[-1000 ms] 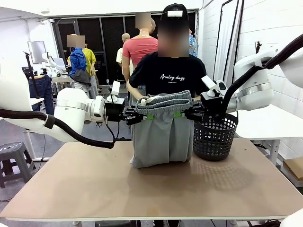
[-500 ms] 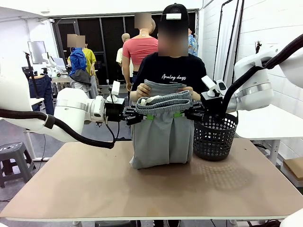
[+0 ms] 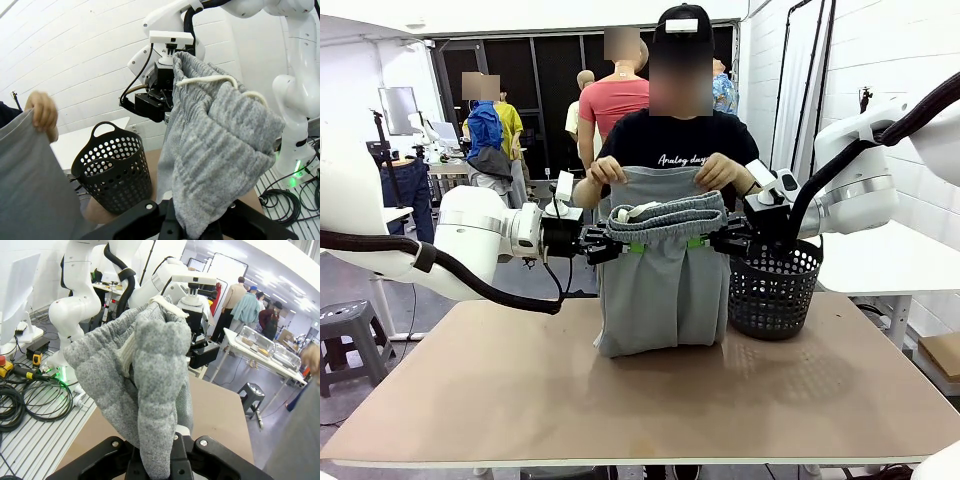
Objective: Fold the training pants.
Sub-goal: Release the ends of the Training pants and then grab the overlapped ends.
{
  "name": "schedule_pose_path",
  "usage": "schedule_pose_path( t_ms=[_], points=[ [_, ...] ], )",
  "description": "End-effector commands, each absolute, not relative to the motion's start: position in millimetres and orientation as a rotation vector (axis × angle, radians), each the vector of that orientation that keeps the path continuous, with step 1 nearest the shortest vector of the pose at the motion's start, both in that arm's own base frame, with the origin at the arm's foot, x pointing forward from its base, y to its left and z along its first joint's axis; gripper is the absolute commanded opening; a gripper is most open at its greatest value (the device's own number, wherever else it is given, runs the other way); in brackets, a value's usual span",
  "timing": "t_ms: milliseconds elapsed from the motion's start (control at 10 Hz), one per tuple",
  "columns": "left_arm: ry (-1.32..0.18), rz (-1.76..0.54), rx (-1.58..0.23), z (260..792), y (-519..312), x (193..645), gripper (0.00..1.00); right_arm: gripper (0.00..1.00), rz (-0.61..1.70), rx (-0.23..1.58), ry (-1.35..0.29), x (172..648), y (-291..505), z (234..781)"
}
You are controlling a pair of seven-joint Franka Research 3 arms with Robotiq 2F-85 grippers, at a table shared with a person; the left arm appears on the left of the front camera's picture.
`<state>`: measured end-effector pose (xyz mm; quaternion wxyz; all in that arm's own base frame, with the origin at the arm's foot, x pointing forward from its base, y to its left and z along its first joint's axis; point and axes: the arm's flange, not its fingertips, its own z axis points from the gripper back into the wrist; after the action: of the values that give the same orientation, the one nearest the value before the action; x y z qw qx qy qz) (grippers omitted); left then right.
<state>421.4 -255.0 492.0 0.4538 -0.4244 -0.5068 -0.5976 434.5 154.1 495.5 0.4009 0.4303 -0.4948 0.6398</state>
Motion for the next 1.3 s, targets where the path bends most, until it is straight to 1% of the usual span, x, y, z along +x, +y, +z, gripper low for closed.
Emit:
schedule_pose_path(
  t_ms=[0,1200],
  points=[
    [-1.262,-1.472,-1.035,495.6,-256.1,420.6,0.0,0.0,1.624,1.091,-1.262,433.5,155.1,495.5],
    [-1.262,-1.472,-1.035,495.6,-256.1,420.6,0.0,0.0,1.624,1.091,-1.262,433.5,155.1,495.5]
  ],
)
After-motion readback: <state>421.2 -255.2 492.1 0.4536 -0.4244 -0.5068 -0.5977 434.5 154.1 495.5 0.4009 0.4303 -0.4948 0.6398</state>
